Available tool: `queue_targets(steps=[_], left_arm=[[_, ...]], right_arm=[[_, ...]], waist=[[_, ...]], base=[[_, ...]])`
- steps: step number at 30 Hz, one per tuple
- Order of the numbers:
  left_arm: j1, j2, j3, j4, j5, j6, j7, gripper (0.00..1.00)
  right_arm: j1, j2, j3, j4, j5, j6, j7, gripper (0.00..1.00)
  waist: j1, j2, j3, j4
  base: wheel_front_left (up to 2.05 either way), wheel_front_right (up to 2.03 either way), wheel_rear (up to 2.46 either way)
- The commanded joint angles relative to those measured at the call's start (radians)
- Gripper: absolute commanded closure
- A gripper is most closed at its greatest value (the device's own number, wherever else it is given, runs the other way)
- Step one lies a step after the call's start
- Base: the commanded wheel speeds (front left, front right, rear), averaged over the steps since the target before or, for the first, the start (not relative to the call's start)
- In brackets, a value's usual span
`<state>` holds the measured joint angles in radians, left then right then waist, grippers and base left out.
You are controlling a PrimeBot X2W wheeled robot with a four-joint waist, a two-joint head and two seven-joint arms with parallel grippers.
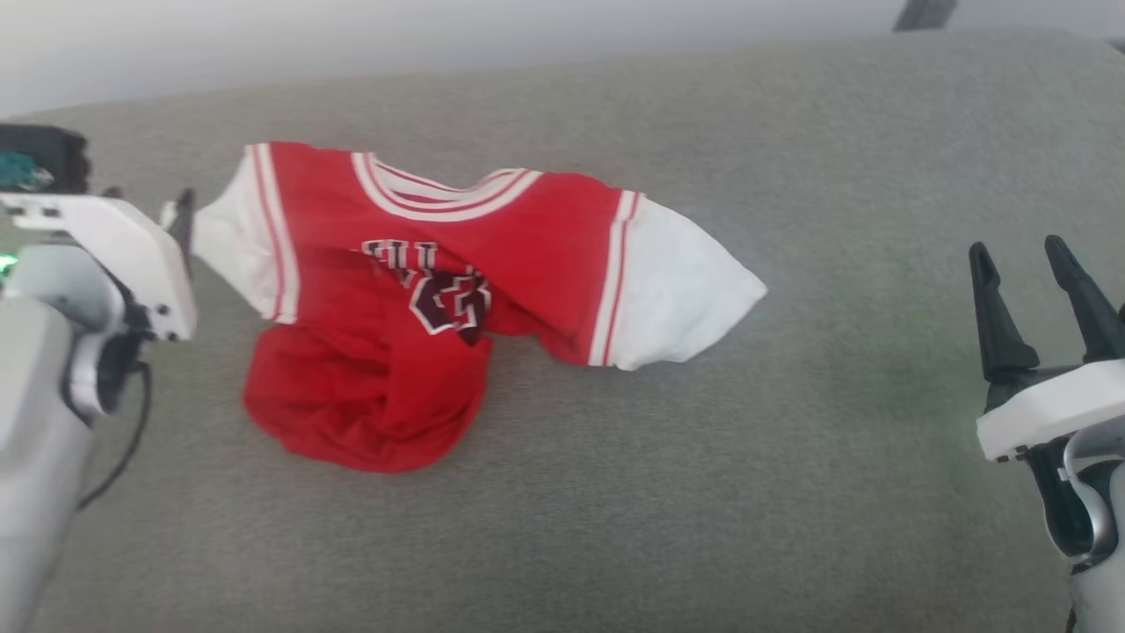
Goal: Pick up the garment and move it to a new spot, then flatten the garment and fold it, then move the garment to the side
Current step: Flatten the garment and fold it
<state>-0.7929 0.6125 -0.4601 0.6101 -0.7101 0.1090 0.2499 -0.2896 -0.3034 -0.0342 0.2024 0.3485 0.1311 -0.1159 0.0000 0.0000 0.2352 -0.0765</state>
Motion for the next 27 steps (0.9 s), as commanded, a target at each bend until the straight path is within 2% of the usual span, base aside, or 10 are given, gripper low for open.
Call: queue_targets(steps=[1, 8, 15, 27], left_arm=[[0.033, -0.011, -0.001, -0.038, 0.010, -0.008, -0.045, 0.00], [0.133, -0.016, -0.006, -0.169, 0.021, -0.012, -0.173, 0.00], [0.277, -0.016, 0.012, -0.294, 0.011, 0.014, -0.298, 0.00], [0.475, -0.044, 0.055, -0.390, -0.019, 0.063, -0.455, 0.00]], right_arm=[[0.014, 0.003, 0.000, -0.009, -0.007, -0.001, 0.007, 0.00], [0.027, 0.008, -0.006, -0.022, -0.010, -0.001, 0.026, 0.00], [0.043, 0.014, 0.004, -0.027, -0.014, -0.001, 0.048, 0.00], [0.058, 0.011, 0.028, -0.023, -0.009, -0.001, 0.089, 0.00]], waist=[[0.0000, 0.0000, -0.025, 0.031], [0.0000, 0.0000, -0.058, 0.080], [0.0000, 0.0000, -0.089, 0.132], [0.0000, 0.0000, -0.116, 0.209]], base=[[0.00, 0.00, 0.00], [0.00, 0.00, 0.00], [0.00, 0.00, 0.00], [0.00, 0.00, 0.00]])
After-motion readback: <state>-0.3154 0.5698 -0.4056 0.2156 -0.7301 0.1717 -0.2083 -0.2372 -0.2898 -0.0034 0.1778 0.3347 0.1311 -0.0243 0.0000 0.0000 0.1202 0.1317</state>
